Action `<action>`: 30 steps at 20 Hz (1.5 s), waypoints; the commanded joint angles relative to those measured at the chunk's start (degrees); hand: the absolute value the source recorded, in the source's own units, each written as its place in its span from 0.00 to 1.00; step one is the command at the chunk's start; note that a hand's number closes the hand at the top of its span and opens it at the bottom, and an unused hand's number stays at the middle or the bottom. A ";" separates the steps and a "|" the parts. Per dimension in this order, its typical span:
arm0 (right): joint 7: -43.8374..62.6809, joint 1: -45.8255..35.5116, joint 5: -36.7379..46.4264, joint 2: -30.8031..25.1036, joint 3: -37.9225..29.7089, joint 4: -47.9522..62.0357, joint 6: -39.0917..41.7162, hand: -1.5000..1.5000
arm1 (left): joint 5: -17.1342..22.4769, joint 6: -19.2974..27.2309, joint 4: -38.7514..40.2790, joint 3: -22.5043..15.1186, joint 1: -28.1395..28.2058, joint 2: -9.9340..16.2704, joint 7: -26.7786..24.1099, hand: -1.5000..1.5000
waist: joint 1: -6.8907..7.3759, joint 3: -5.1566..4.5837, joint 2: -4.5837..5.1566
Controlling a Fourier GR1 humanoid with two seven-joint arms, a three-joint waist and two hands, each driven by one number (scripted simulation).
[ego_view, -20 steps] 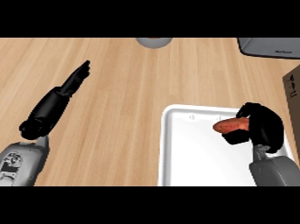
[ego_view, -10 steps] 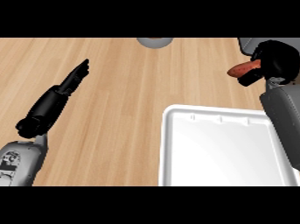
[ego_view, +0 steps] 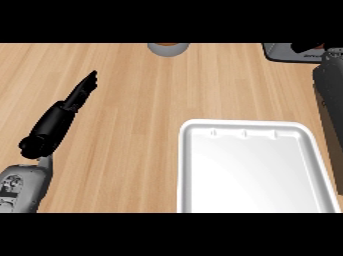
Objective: Pick the sweet potato from the tray and place it in the cardboard box
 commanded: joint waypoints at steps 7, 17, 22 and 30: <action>3.79 -0.96 0.91 -7.77 -7.13 6.67 -8.75 1.00 | 0.90 -1.60 0.96 2.49 0.92 1.08 -0.88 0.50 | -2.06 -0.01 -0.59; -7.41 1.91 -7.75 -16.81 -14.11 19.53 6.44 1.00 | 1.01 -1.87 -0.86 2.98 1.78 0.81 -0.28 0.50 | -1.97 0.03 -0.39; -13.02 4.66 -12.52 -21.62 -17.71 21.25 13.96 1.00 | 0.96 -2.57 -2.97 3.60 3.14 1.69 1.16 0.50 | -2.00 0.04 -0.67; -22.59 11.57 -17.74 -23.19 -20.31 24.84 24.90 0.00 | -0.70 -1.17 -5.53 1.51 4.80 -1.05 1.47 0.50 | -2.38 0.04 -0.82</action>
